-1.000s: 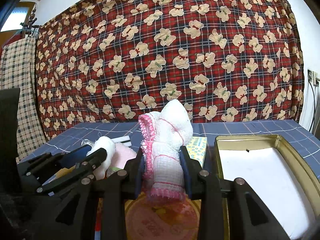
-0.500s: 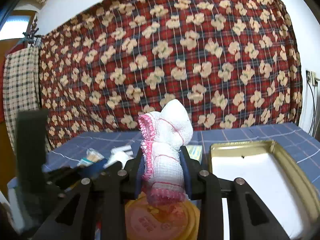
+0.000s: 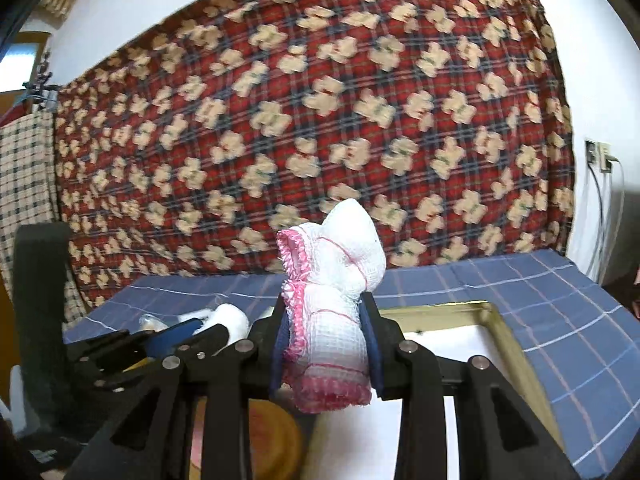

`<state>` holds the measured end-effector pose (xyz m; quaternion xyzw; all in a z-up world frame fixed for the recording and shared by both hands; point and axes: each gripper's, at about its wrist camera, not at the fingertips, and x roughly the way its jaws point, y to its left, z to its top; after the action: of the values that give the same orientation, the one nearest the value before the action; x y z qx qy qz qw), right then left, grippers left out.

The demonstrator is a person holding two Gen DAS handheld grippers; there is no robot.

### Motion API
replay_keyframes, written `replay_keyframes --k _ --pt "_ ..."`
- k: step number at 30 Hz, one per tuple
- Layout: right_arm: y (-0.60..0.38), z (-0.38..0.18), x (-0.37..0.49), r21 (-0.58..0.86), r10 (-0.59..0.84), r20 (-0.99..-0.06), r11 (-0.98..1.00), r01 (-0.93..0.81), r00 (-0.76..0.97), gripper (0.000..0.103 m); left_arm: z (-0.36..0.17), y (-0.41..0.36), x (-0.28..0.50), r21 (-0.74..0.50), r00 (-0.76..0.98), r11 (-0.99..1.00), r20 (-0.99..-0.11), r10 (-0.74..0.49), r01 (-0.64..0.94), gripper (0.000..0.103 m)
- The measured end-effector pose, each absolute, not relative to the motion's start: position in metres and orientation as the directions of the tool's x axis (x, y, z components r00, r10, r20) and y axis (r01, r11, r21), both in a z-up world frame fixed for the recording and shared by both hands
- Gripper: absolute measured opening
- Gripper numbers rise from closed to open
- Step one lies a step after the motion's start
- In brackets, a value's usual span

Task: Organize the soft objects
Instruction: 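Lower both rolls into the gold tin and open both grippers, then withdraw both grippers from the tin back toward the pile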

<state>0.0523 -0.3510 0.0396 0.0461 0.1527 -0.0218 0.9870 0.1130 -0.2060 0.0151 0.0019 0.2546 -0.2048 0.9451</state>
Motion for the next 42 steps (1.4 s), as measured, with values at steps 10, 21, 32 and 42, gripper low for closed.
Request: replay_keyframes --k 10,21,32,42 --pt "-0.420 0.029 0.057 0.120 -0.091 -0.425 0.980 0.156 0.900 0.036 0.015 -0.270 0.104 -0.099 0.707 0.858 -0.525 -0.475 0.503 0.021" --pt "-0.460 0.011 0.063 0.149 -0.130 -0.523 0.959 0.241 0.842 0.036 0.001 -0.314 0.101 -0.109 0.611 0.804 -0.592 -0.525 0.585 0.022" --pt "-0.466 0.015 0.057 0.179 -0.144 -0.493 0.948 0.262 0.858 0.070 0.006 -0.319 0.089 -0.041 0.658 0.818 -0.572 -0.490 0.574 0.066" --pt "-0.435 0.026 0.049 0.203 -0.058 -0.398 0.968 0.149 0.916 0.070 0.020 -0.243 0.080 -0.040 0.769 0.887 -0.481 -0.421 0.460 0.070"
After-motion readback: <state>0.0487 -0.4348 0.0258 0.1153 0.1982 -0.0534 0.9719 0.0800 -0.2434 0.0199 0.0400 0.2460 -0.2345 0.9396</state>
